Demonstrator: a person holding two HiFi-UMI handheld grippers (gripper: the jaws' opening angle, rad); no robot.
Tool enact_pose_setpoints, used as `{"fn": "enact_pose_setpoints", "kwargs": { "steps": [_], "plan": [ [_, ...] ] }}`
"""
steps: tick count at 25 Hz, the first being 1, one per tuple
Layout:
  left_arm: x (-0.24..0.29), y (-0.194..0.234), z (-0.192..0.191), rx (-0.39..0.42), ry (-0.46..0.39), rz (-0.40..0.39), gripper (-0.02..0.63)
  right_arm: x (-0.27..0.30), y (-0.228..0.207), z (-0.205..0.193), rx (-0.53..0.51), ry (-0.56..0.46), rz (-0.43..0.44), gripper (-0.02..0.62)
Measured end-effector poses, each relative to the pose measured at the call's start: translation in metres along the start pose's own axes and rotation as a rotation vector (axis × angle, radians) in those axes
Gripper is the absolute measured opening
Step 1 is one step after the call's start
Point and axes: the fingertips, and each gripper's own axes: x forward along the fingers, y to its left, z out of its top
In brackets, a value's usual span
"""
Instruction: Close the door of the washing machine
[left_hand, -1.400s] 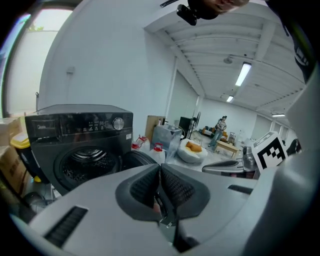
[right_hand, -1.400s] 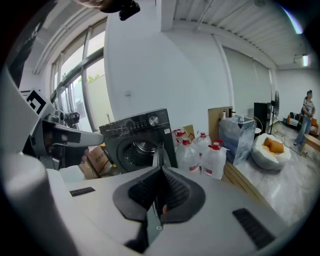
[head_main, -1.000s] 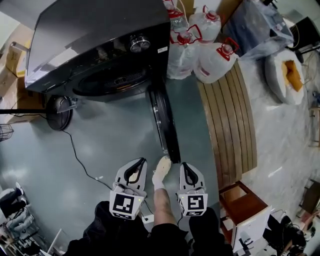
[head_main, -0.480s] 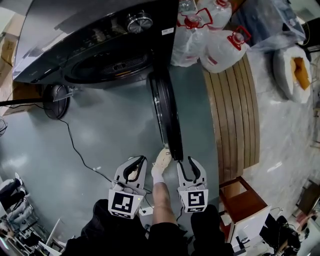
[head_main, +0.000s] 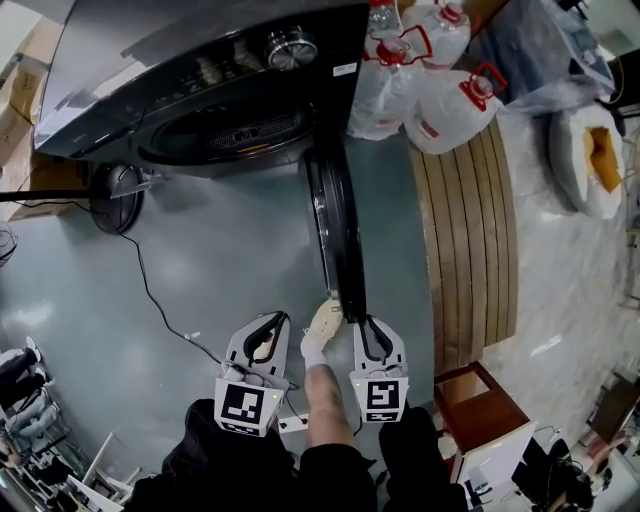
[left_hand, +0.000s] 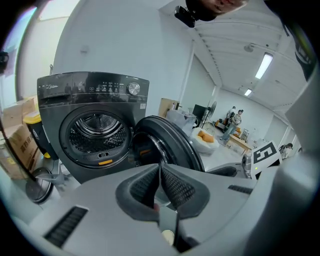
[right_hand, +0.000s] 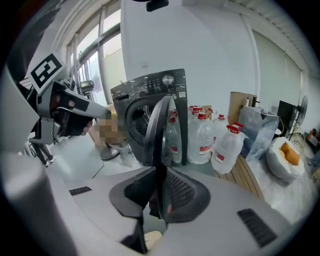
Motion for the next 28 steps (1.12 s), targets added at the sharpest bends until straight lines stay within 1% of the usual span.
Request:
{"fn": "enact_pose_setpoints", "kwargs": {
  "steps": [3, 6, 12, 17, 22, 28],
  "plan": [
    [-0.01, 0.008, 0.004, -0.003, -0.018, 0.031, 0.032, 0.001, 0.004, -0.002, -0.005, 0.006, 0.024, 0.078],
    [-0.026, 0.017, 0.005, 0.005, 0.008, 0.058, 0.032, -0.001, 0.014, -0.002, -0.023, 0.019, 0.053, 0.08],
    [-0.061, 0.039, 0.013, -0.015, -0.022, 0.118, 0.032, -0.002, 0.042, -0.001, -0.029, 0.06, 0.102, 0.087],
    [-0.084, 0.072, 0.009, -0.027, -0.037, 0.171, 0.032, 0.008, 0.071, 0.005, -0.03, 0.06, 0.134, 0.098],
    [-0.097, 0.105, 0.005, -0.028, -0.04, 0.184, 0.032, 0.024, 0.109, 0.015, -0.025, 0.064, 0.156, 0.11],
    [-0.109, 0.143, 0.005, -0.017, -0.046, 0.177, 0.032, 0.047, 0.154, 0.027, 0.038, 0.059, 0.14, 0.117]
  ]
}}
